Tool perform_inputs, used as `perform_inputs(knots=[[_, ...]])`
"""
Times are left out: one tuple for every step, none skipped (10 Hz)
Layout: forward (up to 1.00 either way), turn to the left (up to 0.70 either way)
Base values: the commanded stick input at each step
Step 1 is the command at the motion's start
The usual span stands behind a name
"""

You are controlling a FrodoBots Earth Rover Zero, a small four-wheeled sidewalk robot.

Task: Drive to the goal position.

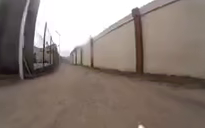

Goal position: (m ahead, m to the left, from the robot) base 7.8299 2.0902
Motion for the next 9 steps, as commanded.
perform_inputs(knots=[[0.3, 0.0], [0.3, 0.0], [0.3, 0.0], [0.3, 0.0], [0.3, 0.0], [0.3, 0.0], [0.3, 0.0], [0.3, 0.0], [0.3, 0.0]])
